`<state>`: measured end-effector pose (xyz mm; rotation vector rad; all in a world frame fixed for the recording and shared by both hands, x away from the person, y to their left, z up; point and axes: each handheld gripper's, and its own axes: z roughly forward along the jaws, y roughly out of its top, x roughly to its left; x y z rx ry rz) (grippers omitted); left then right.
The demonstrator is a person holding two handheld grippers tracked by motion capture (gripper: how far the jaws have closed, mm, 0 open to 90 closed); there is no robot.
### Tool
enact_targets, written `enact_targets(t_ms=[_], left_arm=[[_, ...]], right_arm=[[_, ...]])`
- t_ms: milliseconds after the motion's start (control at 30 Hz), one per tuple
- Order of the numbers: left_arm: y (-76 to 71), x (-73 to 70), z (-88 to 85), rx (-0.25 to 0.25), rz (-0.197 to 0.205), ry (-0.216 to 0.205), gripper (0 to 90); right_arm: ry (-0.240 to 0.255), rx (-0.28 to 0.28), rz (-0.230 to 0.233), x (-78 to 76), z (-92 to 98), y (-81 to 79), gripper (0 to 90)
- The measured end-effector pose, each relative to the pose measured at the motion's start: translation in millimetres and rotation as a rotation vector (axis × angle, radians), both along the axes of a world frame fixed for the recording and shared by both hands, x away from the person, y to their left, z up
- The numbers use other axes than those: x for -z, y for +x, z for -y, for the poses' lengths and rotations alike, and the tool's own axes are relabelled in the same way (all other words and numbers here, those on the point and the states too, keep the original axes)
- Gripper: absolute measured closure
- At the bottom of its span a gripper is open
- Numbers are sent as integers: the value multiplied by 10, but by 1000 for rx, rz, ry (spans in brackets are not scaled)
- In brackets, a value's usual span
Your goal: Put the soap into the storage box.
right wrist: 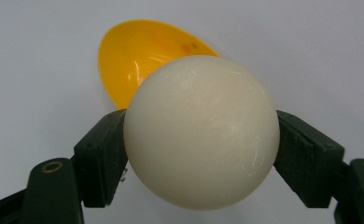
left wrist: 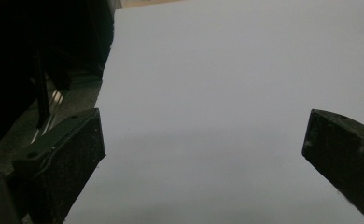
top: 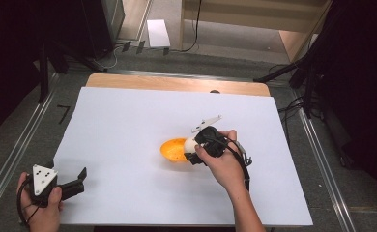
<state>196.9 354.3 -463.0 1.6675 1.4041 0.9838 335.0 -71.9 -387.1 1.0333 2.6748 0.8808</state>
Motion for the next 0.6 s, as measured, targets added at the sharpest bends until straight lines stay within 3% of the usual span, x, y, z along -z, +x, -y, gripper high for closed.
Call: enact_targets(t_ms=[600], left_arm=[[1,1,2,1,-1,-1,0]], right_arm=[[7,-9,-13,34,-144,42,246]])
